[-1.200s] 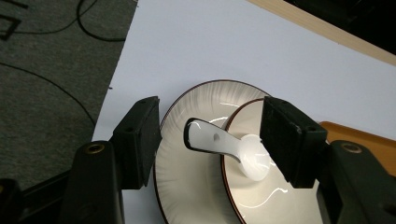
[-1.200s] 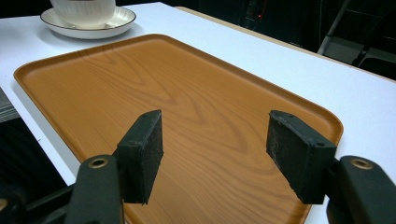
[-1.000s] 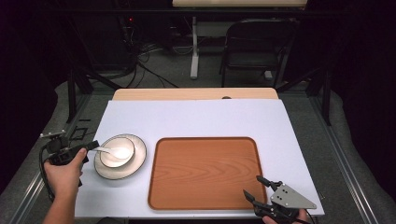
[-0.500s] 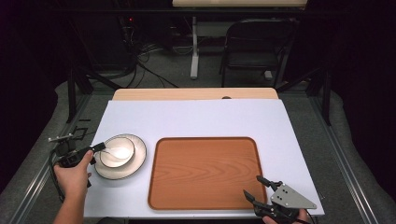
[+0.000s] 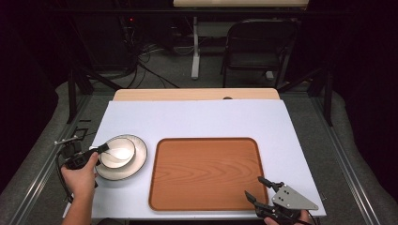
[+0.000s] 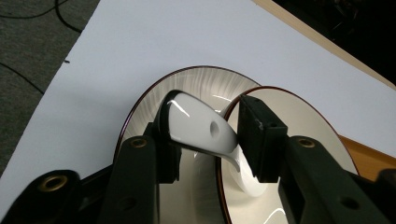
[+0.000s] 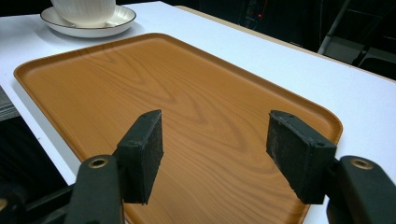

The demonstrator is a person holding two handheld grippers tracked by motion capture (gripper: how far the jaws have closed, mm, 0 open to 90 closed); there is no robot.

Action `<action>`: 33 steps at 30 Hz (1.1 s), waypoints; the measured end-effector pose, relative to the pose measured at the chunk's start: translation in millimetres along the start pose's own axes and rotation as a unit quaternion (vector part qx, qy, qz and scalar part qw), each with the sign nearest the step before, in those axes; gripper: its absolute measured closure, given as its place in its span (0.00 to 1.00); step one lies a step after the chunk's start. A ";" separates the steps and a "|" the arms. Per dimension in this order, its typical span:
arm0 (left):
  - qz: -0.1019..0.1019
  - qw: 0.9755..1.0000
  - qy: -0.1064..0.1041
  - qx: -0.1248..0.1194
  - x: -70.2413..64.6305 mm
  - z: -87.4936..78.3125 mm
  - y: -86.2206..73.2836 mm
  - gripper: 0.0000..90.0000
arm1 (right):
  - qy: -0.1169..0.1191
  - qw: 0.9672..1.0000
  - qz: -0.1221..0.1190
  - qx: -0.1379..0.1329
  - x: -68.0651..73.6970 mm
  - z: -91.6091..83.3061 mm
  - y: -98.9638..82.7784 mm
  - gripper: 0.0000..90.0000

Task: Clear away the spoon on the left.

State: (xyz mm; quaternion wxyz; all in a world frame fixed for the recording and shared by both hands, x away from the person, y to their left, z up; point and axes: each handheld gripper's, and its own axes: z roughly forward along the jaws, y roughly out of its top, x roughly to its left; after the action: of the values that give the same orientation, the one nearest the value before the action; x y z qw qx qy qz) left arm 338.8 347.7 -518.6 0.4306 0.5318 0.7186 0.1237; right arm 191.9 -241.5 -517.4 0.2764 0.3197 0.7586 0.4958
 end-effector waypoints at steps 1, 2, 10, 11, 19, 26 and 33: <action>0.001 1.000 0.000 -0.001 -0.3 0.0 -0.1 0.70 | 0.000 1.000 0.000 0.000 0.0 0.0 0.0 0.40; 0.001 1.000 -0.001 -0.002 -0.6 0.2 -0.3 0.72 | 0.000 1.000 0.000 0.000 -0.1 -0.1 0.0 0.40; 0.005 1.000 -0.002 -0.012 -2.4 0.3 -1.0 0.79 | 0.000 1.000 0.000 0.000 -0.2 -0.2 0.0 0.40; 0.005 1.000 -0.001 -0.014 -2.8 0.2 -1.0 0.79 | 0.000 1.000 0.000 0.000 -0.2 -0.2 0.0 0.40; 0.005 1.000 -0.015 -0.023 -4.6 -4.3 2.0 0.88 | 0.000 1.000 -0.001 0.000 -0.2 -0.4 0.0 0.40; 0.008 0.999 -0.024 -0.026 -8.2 -10.5 7.4 0.94 | 0.000 1.000 -0.001 0.000 -0.2 -0.3 0.0 0.40; 0.029 0.999 -0.019 -0.023 -17.3 -13.9 14.2 0.95 | 0.000 1.000 0.000 0.000 -0.1 -0.1 0.1 0.40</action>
State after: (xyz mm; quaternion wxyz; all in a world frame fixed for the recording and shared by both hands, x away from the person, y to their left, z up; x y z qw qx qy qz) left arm 338.9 342.3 -492.8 0.4521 0.5447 0.6919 0.1423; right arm 191.9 -241.7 -517.3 0.2764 0.3194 0.7586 0.4962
